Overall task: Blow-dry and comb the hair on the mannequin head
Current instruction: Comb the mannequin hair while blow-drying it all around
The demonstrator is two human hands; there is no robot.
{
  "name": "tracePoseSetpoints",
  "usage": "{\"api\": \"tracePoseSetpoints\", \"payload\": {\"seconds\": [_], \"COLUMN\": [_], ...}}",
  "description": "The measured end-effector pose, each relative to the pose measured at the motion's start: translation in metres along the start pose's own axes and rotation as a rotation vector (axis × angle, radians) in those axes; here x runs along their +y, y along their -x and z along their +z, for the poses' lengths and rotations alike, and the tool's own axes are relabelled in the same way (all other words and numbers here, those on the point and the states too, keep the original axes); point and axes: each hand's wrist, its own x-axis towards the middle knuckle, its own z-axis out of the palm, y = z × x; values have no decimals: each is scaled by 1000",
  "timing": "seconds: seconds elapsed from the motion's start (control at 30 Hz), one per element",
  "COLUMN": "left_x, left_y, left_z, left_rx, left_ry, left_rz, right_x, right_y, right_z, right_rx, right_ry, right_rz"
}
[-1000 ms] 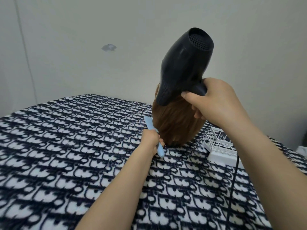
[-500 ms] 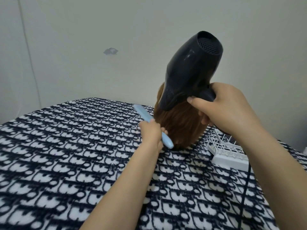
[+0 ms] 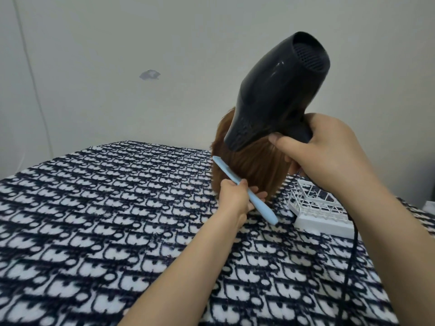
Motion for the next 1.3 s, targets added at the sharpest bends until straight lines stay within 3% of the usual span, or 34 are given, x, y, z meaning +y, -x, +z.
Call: {"api": "tracePoseSetpoints", "payload": {"seconds": [0.5, 1.3], "left_x": [-18, -9], "left_y": [-35, -47], "left_z": [-20, -56], "left_rx": [146, 310], "left_ry": [-17, 160], "left_rz": [-315, -269], "right_x": [11, 7], "right_y": [11, 14], "right_z": [18, 20], "right_rx": [-104, -103], "right_ry": [87, 103], "right_rz": [68, 79]}}
